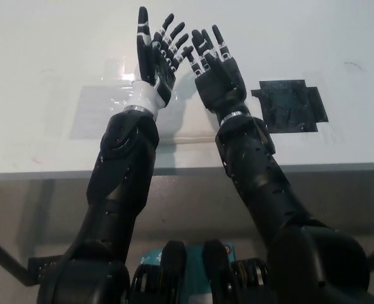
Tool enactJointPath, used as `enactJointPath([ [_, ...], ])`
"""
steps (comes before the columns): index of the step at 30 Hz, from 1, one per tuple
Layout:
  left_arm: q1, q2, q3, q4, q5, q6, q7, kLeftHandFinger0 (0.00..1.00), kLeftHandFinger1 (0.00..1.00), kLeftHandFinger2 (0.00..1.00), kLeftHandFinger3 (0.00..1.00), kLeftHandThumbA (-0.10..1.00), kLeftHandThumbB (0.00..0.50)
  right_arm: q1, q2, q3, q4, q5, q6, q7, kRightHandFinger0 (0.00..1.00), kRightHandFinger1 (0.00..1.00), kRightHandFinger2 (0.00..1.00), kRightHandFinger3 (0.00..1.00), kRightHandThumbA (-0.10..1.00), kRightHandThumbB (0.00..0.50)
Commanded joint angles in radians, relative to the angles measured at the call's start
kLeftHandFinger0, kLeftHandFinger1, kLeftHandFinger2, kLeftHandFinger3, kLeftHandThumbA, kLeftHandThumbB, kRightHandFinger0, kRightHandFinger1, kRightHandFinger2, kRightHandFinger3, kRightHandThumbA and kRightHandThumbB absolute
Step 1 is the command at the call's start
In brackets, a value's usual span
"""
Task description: A stack of napkins is kept in the middle of the table close to the robot and the robot places both its hands sideways on the stack. Then it moves its hands away from each other while pressing down on the napkins to make them smooth
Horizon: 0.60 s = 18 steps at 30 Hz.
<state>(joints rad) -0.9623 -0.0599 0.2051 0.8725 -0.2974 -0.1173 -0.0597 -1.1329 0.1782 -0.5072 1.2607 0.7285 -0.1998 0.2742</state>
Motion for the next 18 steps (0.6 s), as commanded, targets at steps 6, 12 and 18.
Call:
enactJointPath([
  [6,-0.088,0.011,-0.013,0.036,0.028,-0.091,0.001,1.0,1.0,1.0,1.0,1.0,0.358,-0.059,-0.048,0.021,0.022,-0.056,-0.107,0.015,1.0,1.0,1.0,1.0,1.0,0.366],
  [12,-0.134,0.002,-0.013,0.137,0.037,-0.103,0.019,1.0,1.0,1.0,1.0,1.0,0.356,-0.067,-0.058,0.017,0.067,-0.068,-0.118,-0.003,1.0,1.0,1.0,1.0,1.0,0.358],
  [18,-0.177,-0.005,-0.016,0.271,0.052,-0.146,0.056,1.0,1.0,1.0,1.0,1.0,0.351,-0.072,-0.053,0.016,0.103,-0.075,-0.108,-0.026,1.0,1.0,1.0,1.0,1.0,0.347],
])
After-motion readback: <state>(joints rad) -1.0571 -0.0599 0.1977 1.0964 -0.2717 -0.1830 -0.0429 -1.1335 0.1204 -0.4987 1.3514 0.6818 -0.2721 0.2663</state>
